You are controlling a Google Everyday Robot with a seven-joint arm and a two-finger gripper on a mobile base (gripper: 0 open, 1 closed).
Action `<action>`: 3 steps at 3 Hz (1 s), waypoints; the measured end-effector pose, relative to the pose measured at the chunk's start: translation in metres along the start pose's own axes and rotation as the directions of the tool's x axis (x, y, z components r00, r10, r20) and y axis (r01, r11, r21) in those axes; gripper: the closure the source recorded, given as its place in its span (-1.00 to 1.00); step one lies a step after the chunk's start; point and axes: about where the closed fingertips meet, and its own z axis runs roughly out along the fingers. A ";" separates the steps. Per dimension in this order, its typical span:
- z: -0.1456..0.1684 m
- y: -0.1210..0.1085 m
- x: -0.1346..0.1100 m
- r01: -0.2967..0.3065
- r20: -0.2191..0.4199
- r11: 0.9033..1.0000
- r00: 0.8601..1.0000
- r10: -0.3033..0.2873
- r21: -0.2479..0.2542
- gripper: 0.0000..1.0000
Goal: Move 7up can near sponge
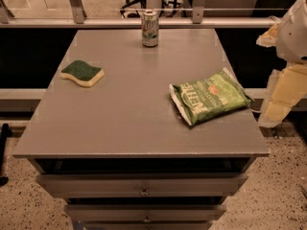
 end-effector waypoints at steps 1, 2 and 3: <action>0.000 0.000 0.000 0.000 0.000 1.000 1.000 0.000 0.000 -1.00; 0.010 -0.013 -0.010 -0.010 0.049 1.000 0.999 0.010 0.000 -1.00; 0.034 -0.052 -0.041 -0.054 0.172 0.999 0.984 0.053 0.001 -1.00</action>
Offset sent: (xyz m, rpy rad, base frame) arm 0.0491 0.0173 -0.0158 0.1328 -0.0151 0.0091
